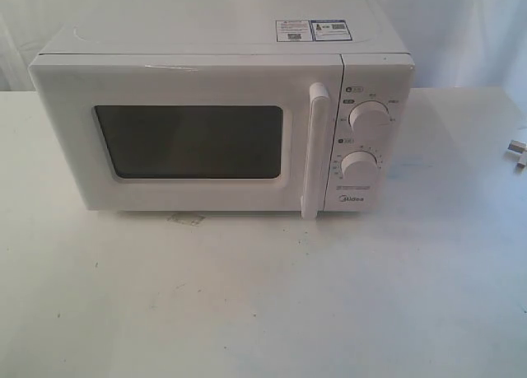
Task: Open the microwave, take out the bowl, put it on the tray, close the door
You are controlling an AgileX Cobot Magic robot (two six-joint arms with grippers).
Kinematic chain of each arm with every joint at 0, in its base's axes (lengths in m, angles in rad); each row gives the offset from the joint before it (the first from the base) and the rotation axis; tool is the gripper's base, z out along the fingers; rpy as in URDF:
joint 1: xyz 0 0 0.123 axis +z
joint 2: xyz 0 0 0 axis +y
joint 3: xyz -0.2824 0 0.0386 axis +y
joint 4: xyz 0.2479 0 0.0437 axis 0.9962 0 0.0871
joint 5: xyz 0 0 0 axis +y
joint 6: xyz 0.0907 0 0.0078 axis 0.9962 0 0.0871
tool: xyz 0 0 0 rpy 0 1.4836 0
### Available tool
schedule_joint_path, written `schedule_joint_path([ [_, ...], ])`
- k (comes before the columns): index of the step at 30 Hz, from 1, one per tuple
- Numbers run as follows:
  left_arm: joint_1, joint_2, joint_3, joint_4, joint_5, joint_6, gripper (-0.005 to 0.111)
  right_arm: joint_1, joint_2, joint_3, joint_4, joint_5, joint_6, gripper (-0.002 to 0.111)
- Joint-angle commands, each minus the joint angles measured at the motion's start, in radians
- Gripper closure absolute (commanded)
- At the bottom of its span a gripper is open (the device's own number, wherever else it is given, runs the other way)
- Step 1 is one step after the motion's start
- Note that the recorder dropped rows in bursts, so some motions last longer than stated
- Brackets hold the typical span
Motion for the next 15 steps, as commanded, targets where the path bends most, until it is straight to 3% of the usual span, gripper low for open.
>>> schedule_joint_path([
  [1, -0.004, -0.005, 0.003, -0.002, 0.002, -0.004, 0.107, -0.003, -0.005, 0.002, -0.008, -0.203, 0.000, 0.108],
  [7, -0.004, -0.005, 0.003, -0.002, 0.002, -0.004, 0.107, -0.003, -0.005, 0.002, -0.008, -0.368, 0.000, 0.108],
  [15, -0.004, -0.005, 0.003, -0.002, 0.002, -0.004, 0.107, -0.003, -0.005, 0.002, -0.008, -0.390, 0.000, 0.108],
])
